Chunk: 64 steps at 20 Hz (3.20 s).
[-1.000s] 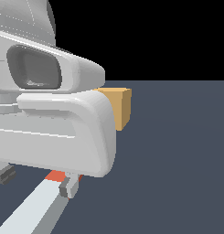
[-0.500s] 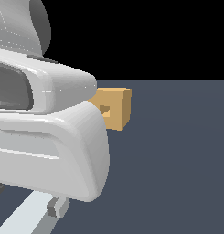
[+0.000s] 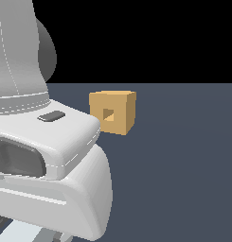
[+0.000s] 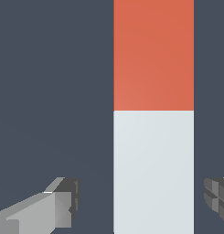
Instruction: Insert the peg into the horizontal hole in a box.
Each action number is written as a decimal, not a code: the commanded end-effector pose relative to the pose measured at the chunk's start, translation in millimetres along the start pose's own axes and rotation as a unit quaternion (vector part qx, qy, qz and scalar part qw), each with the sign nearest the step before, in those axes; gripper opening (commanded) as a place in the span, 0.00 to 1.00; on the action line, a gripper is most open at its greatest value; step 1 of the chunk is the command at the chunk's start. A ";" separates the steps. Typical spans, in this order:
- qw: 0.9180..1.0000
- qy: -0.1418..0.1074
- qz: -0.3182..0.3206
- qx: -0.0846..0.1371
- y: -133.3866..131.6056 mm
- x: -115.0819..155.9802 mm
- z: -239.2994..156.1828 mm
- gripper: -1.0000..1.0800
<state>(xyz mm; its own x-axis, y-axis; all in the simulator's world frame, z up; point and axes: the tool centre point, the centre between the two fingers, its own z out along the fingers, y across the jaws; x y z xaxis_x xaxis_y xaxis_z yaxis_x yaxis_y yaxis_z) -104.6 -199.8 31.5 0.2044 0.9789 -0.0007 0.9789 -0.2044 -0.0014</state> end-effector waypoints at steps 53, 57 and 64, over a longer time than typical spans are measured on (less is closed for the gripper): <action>0.997 0.000 0.083 -0.001 -22.1 214.7 -40.5 0.00; 0.996 0.000 0.086 -0.001 -21.5 222.6 -42.4 0.00; 0.996 0.000 0.086 0.000 -21.9 223.4 -41.7 0.00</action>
<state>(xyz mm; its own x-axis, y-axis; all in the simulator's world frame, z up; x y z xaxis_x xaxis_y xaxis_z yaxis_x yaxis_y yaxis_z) -81.1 23.5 72.4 0.3687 0.9296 -0.0017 0.9296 -0.3687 -0.0032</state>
